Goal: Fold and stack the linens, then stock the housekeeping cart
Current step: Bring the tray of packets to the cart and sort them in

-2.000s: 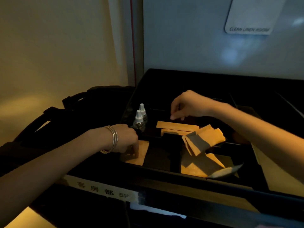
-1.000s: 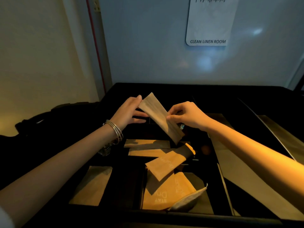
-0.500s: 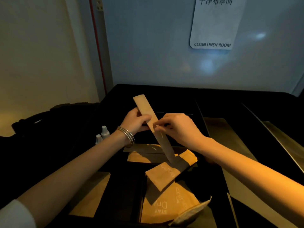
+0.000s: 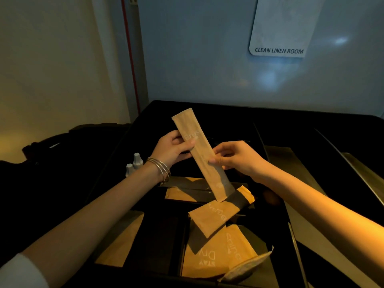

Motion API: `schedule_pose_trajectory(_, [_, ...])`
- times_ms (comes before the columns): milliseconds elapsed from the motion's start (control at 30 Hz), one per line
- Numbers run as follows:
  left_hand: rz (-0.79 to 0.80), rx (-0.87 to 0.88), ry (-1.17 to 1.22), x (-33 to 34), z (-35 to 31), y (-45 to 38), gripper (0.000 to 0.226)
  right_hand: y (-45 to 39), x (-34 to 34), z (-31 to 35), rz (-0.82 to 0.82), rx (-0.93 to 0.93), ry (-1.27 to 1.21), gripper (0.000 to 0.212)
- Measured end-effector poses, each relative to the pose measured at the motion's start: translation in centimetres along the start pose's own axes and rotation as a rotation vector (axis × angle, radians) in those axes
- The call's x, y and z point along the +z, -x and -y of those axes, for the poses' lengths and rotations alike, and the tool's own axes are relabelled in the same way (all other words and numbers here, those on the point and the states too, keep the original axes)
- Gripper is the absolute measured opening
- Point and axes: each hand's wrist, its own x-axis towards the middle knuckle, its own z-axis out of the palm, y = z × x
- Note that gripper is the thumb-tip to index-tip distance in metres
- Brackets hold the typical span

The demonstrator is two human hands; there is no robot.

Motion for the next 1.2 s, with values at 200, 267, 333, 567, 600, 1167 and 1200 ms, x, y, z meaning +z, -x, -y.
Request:
schedule_pose_trajectory(200, [-0.136,0.04,-0.028,0.2,0.2,0.0,0.044,0.2,-0.1,-0.3,-0.059,0.002,-0.062,0.015])
schedule_pose_trajectory(267, [-0.133,0.024,-0.012,-0.4,-0.4,-0.2,0.035,0.3,0.1,-0.3,-0.099,-0.006,-0.126,0.012])
schedule_pose_trajectory(333, [-0.037,-0.039,-0.074,-0.6,-0.4,0.0,0.019,0.3,0.3,-0.3,-0.147,-0.024,-0.184,0.011])
schedule_pose_trajectory(567, [0.074,0.075,-0.283,0.0,0.1,0.5,0.014,0.1,0.5,0.1,-0.102,-0.063,-0.172,0.01])
schedule_pose_trajectory(600, [0.055,0.073,-0.282,-0.3,-0.3,0.0,0.015,-0.2,0.2,0.2,-0.091,-0.062,-0.186,0.011])
schedule_pose_trajectory(1167, [-0.17,-0.043,-0.761,-10.2,-4.9,-19.8,0.021,-6.2,-1.1,1.7,-0.086,-0.008,-0.117,0.009])
schedule_pose_trajectory(1200, [-0.154,-0.052,-0.813,-9.8,-4.5,-20.1,0.019,-6.3,-1.1,1.5,-0.086,0.004,-0.101,0.008])
